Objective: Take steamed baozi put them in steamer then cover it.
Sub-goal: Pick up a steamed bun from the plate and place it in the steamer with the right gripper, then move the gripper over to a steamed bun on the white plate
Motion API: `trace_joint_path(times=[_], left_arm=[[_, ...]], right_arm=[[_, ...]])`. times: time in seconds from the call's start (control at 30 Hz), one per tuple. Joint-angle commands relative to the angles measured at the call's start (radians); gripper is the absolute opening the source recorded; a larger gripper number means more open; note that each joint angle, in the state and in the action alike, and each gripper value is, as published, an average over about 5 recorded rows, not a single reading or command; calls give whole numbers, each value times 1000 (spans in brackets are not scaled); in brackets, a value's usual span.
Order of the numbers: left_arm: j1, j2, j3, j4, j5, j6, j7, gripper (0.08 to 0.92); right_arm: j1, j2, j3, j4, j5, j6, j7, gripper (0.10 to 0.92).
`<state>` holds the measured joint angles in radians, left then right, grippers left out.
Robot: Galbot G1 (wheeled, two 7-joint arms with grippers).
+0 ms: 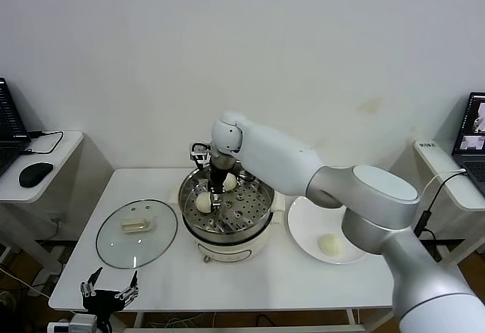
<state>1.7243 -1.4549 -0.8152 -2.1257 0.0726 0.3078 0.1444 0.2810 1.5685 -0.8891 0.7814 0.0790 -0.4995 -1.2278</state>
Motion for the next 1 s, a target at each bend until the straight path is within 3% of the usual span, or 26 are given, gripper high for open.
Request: trace_joint_path(times=[0.03, 0.57, 1.0], left_arm=[[-2, 0, -1, -1, 0, 1, 2, 823], [2, -1, 4, -9, 3, 4, 16, 823], [6, 6, 4, 0, -2, 7, 20, 823]], right_arm=[[28, -37, 16, 42, -3, -4, -19, 813], [224, -593, -30, 514, 92, -4, -106, 823], [59, -882, 10, 652, -6, 51, -121, 823]])
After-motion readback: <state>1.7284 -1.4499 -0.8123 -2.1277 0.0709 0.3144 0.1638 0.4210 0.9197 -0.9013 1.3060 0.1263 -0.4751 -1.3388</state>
